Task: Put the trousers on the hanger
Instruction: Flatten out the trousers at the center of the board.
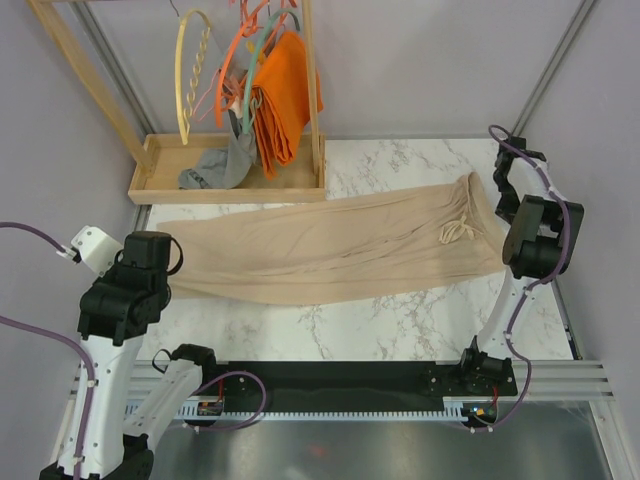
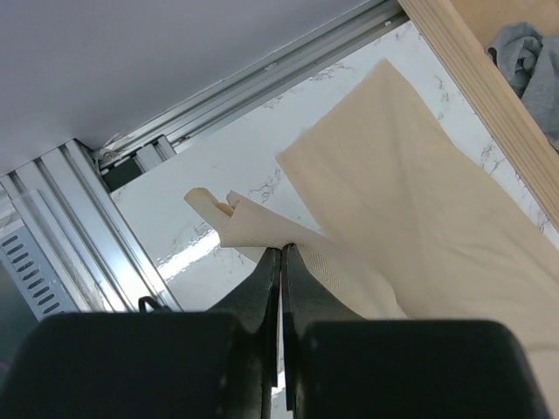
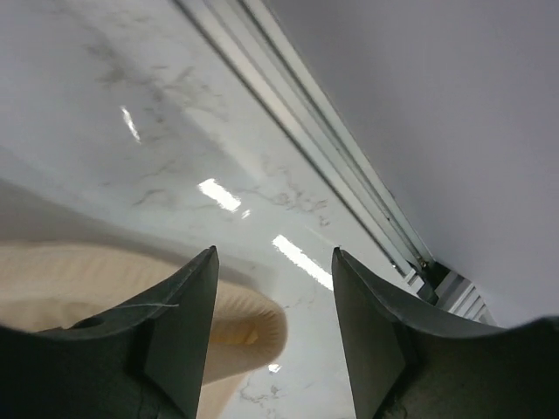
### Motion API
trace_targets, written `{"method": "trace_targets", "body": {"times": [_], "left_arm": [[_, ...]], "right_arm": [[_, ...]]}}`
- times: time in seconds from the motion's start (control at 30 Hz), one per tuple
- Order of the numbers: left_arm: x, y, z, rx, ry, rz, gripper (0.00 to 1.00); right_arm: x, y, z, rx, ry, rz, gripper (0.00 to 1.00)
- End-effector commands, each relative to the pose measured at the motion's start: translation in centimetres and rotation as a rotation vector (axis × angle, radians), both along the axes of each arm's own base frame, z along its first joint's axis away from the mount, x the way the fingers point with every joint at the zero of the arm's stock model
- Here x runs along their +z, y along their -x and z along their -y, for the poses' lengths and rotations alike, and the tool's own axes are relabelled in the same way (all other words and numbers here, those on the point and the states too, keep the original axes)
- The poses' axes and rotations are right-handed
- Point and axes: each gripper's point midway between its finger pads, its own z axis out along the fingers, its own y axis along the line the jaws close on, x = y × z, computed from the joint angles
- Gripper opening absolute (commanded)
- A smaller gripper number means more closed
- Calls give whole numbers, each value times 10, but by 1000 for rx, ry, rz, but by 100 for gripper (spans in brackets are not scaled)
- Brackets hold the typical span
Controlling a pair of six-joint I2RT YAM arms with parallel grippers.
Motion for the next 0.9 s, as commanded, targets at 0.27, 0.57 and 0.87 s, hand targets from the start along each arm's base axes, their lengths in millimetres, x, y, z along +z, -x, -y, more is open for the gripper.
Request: {"method": "trace_targets", "body": {"times": [0.27,0.57,0.87], "left_arm": [[-13,14,-7,0,-60,-134,2],[-12,12,-7,-11,-61,-140,2],[-14,10,-3,-37,-51,-148,2]], "right_arm": [[42,-119,-150,358,-209,331,51],[-17,-121,-154,264,-317,289,29],[-27,-103,-68,120,-146,216,38]]}}
